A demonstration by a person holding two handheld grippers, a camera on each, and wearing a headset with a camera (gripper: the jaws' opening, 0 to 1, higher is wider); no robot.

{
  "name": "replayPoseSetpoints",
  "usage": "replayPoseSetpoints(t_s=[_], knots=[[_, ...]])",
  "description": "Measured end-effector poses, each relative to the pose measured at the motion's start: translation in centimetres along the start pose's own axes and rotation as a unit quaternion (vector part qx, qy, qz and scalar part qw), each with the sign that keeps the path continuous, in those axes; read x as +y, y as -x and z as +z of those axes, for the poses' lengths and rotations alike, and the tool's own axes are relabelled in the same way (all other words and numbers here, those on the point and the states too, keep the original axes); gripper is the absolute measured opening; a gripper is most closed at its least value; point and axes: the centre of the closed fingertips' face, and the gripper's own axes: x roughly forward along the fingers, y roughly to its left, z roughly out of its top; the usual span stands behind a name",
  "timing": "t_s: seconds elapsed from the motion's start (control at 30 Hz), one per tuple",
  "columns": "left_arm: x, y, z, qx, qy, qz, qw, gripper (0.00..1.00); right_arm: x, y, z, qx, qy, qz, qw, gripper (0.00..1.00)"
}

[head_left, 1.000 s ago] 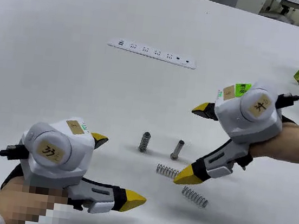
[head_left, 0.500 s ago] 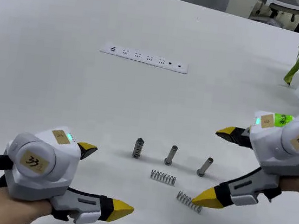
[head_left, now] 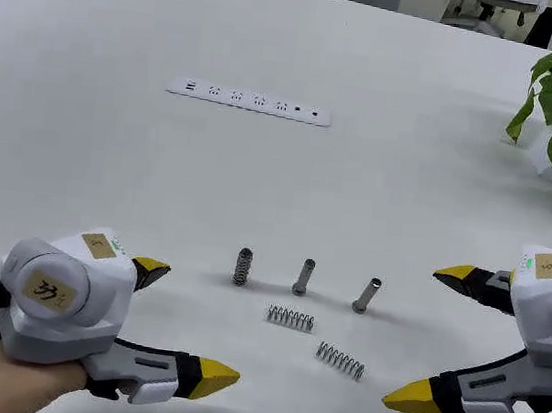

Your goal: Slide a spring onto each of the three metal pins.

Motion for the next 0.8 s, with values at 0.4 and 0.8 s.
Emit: replayPoseSetpoints(t_s=[0.4, 0.8], knots=[[0.0, -0.3, 0.2, 0.003, -0.008, -0.006, 0.9999, 0.89, 0.1, 1.4, -0.7, -0.041, -0.042, -0.038, 0.9975, 0.99], [-1.8, -1.2, 1.6, 0.002, -0.062, -0.041, 0.9972, 0.76, 0.8, 1.8, -0.9, -0.048, -0.063, -0.047, 0.9958, 0.99]])
